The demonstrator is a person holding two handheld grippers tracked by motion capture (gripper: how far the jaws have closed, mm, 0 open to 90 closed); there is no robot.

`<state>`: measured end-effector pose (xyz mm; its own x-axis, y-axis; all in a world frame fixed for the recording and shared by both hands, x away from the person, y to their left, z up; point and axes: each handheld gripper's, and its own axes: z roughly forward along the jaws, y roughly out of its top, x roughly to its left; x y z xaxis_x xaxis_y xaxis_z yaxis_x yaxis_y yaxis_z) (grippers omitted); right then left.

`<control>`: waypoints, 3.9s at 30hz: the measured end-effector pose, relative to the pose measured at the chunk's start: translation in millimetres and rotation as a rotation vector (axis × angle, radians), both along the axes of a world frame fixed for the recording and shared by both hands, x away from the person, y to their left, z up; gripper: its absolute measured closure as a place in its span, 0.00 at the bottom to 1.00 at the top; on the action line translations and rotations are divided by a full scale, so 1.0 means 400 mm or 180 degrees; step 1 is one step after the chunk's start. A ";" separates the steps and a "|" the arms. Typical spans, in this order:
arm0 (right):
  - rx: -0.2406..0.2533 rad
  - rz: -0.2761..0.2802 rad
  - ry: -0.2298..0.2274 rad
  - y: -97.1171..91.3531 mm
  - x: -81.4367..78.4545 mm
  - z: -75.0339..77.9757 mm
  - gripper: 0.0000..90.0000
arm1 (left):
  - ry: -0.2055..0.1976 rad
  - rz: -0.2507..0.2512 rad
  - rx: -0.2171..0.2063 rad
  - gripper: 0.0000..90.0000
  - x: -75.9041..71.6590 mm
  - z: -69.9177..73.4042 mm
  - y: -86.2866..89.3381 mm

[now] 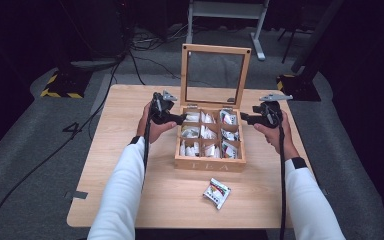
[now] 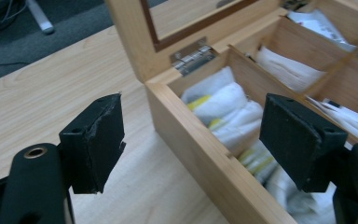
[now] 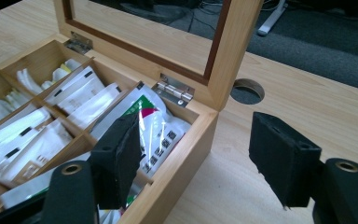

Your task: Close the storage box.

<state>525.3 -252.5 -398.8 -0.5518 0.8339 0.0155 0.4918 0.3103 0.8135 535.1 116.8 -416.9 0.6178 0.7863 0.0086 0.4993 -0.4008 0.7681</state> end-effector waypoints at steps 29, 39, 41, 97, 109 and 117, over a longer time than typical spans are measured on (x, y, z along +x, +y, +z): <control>0.0038 -0.0140 0.0123 0.069 0.158 -0.013 0.38 | 0.0303 0.0389 0.0002 0.27 0.121 -0.029 -0.025; 0.0019 -0.0168 0.0130 0.090 0.179 -0.028 0.38 | 0.0227 0.0215 -0.0077 0.28 0.132 -0.019 -0.058; -0.0010 -0.0170 0.0139 0.095 0.182 -0.028 0.37 | 0.0218 0.0160 -0.0132 0.28 0.134 -0.015 -0.067; 0.0377 -0.0016 -0.0205 0.039 0.067 0.047 0.61 | -0.0459 0.0230 -0.0473 0.59 -0.001 0.109 -0.022; 0.0346 0.0020 -0.0297 0.040 0.018 0.072 0.60 | -0.0546 0.0196 -0.0434 0.58 -0.052 0.128 -0.007; 0.0278 0.0058 -0.0359 0.039 -0.010 0.085 0.60 | -0.0630 0.0107 -0.0389 0.58 -0.081 0.154 -0.019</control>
